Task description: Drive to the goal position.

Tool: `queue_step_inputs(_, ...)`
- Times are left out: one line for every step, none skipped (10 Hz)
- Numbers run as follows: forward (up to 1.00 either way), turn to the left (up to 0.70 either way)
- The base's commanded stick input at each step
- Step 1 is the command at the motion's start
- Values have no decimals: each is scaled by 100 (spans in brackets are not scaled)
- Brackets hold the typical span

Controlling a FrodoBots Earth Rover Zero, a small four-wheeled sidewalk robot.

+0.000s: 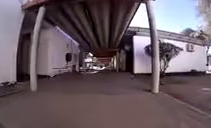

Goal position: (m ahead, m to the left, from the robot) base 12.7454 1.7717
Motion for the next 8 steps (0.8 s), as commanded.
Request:
queue_step_inputs(70,0)
queue_step_inputs(70,0)
queue_step_inputs(70,0)
queue_step_inputs(70,0)
queue_step_inputs(70,0)
queue_step_inputs(70,0)
queue_step_inputs(70,0)
queue_step_inputs(70,0)
